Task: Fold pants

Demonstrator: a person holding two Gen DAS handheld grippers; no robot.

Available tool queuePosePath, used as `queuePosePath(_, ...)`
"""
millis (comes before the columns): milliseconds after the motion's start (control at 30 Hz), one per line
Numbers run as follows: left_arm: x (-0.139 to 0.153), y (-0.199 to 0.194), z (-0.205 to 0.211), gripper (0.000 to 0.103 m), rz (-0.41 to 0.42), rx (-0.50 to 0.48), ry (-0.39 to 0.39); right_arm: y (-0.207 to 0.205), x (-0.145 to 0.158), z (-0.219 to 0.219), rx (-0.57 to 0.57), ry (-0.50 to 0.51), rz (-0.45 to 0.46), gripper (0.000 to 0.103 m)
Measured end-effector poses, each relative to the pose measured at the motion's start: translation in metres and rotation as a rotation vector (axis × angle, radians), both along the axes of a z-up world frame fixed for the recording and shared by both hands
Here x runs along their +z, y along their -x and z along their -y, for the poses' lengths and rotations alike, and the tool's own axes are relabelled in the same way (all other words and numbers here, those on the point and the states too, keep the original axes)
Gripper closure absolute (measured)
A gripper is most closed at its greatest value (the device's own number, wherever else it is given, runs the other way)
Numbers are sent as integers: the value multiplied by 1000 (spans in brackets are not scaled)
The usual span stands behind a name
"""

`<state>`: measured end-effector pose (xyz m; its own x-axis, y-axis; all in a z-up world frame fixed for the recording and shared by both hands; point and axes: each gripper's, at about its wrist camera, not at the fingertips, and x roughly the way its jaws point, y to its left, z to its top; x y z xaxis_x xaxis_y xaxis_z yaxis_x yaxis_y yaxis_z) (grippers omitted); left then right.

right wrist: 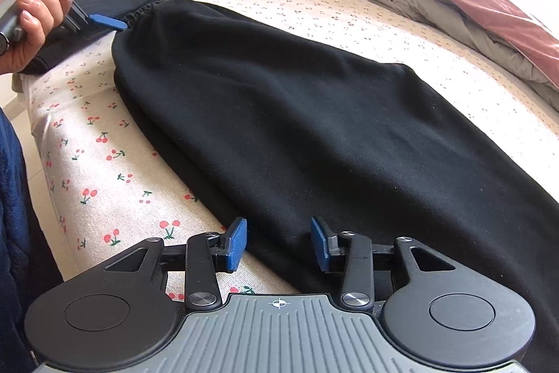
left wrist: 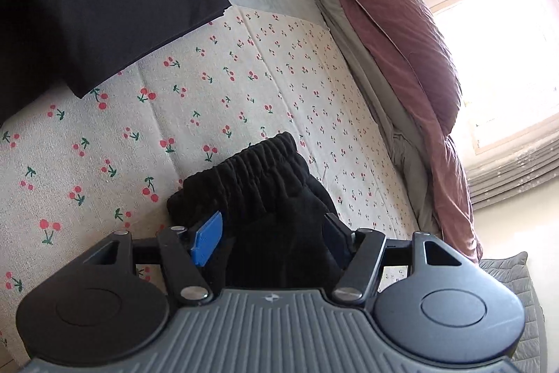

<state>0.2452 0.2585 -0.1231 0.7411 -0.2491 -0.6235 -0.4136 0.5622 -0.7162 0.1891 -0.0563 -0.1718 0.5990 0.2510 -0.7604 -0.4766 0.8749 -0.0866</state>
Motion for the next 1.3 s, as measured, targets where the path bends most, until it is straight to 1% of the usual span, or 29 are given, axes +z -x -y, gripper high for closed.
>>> queuePosePath(33,0,1,-1,49,-3,5,6,-2,0,-1,-4,-5,-5,88)
queuePosePath(67,1,2,0,49,-4,12,5,-3,1,-1,-7,-17,-8,97)
queuePosePath(100,1,2,1,49,-6,15,0,-4,4,-2,-19,-25,-6,102)
queuePosePath(200,2,0,2,49,-30,13,-59,4,21,3,-15,-62,23,102)
queuePosePath(267,3,0,5,49,-74,26,-127,12,30,7,14,-80,28,102)
queuePosePath(300,2,-3,6,42,-116,33,-175,14,32,9,30,-82,20,102)
queuePosePath(333,-1,-5,6,38,-163,46,-224,13,30,10,38,-78,3,103)
queuePosePath(367,-3,-7,7,34,-184,48,-251,9,23,9,31,-58,-24,103)
queuePosePath(400,-5,-7,7,34,-189,42,-253,4,14,7,17,-33,-58,103)
queuePosePath(433,-8,-7,6,34,-185,36,-231,0,6,4,8,-18,-82,102)
queuePosePath(500,-13,-10,7,33,-182,8,-174,-2,2,-2,18,-5,-79,101)
queuePosePath(533,-16,-11,8,33,-193,2,-163,0,4,-4,31,-4,-73,99)
queuePosePath(600,-20,-13,10,33,-210,25,-173,2,6,-1,39,-28,-90,98)
queuePosePath(667,-19,-16,11,34,-200,45,-182,2,5,5,47,-38,-103,95)
queuePosePath(700,-19,-17,13,38,-193,59,-186,1,7,9,41,-55,-101,95)
queuePosePath(733,-18,-18,16,42,-186,72,-193,0,10,14,29,-76,-101,92)
queuePosePath(800,-17,-19,22,56,-184,84,-228,-2,21,28,1,-159,-88,88)
queuePosePath(833,-16,-19,25,62,-190,90,-254,-3,26,37,-13,-215,-83,83)
queuePosePath(867,-15,-19,27,68,-190,92,-272,-6,33,50,-37,-294,-82,80)
queuePosePath(900,-13,-19,28,73,-185,91,-288,-7,38,62,-61,-359,-81,73)
queuePosePath(933,-12,-19,29,76,-181,92,-297,-9,41,72,-90,-406,-83,65)
queuePosePath(967,-10,-18,29,80,-174,93,-303,-12,42,83,-131,-439,-88,62)
queuePosePath(1000,-9,-17,28,83,-169,96,-303,-17,40,94,-196,-448,-108,58)
queuePosePath(1033,-9,-16,26,85,-163,103,-296,-24,34,105,-275,-424,-149,58)
queuePosePath(1100,-8,-13,16,90,-147,116,-250,-37,13,123,-434,-334,-239,58)
queuePosePath(1133,-8,-10,8,90,-135,130,-206,-41,3,133,-482,-327,-263,65)
queuePosePath(1200,-11,-4,-4,92,-121,158,-126,-42,4,150,-521,-421,-299,66)
queuePosePath(1233,-14,-6,-6,92,-128,164,-105,-42,6,155,-544,-433,-293,66)
queuePosePath(1300,-16,-8,-4,92,-147,155,-124,-41,7,158,-586,-364,-255,65)
